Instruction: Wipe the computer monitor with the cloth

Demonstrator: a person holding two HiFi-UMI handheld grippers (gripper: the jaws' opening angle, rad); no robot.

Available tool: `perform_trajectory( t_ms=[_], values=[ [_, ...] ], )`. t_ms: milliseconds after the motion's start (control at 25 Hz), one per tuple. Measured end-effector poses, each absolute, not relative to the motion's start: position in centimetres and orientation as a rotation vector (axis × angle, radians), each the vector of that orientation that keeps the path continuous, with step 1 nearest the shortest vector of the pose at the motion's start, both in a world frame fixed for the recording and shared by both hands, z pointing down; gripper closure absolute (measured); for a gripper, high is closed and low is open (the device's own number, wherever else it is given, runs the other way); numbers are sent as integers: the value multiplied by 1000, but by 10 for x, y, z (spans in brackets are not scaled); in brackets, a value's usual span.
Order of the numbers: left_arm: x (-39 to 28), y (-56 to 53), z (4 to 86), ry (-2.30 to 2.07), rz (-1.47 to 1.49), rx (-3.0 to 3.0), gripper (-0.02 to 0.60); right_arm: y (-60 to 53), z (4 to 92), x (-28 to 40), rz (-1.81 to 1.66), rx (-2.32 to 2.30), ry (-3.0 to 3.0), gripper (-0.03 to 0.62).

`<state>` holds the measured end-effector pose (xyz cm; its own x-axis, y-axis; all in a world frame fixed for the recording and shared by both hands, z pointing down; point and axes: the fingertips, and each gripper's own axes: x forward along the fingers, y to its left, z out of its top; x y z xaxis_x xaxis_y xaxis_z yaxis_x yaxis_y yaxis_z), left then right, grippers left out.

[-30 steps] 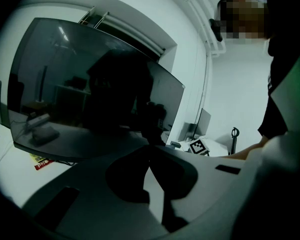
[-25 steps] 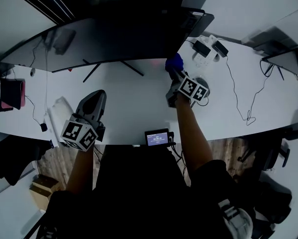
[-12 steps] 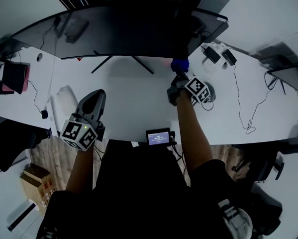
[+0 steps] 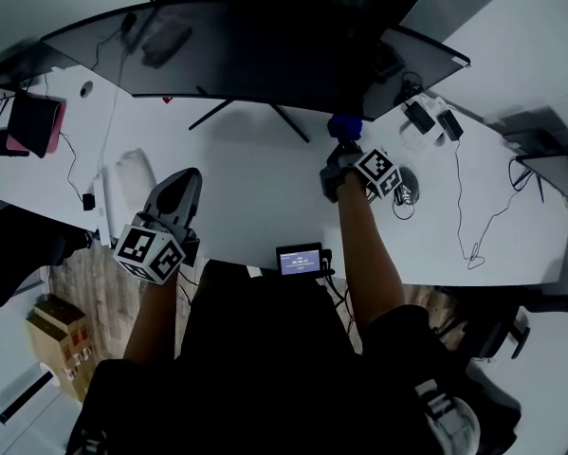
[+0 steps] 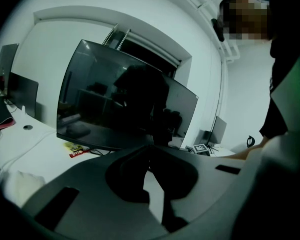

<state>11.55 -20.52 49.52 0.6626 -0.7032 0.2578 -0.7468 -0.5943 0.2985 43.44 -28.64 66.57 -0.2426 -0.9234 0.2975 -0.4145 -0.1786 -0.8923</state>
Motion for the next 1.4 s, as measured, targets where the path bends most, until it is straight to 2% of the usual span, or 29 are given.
perform_trajectory(
  t_ms=[1040, 1400],
  values=[
    [2, -249, 499, -1114, 87, 2468, 588, -327, 660, 290, -1495, -1524, 1729, 493],
    [-59, -260, 500, -1161, 59, 2435, 588, -345, 660, 232, -1519, -1499, 1753, 493]
  ],
)
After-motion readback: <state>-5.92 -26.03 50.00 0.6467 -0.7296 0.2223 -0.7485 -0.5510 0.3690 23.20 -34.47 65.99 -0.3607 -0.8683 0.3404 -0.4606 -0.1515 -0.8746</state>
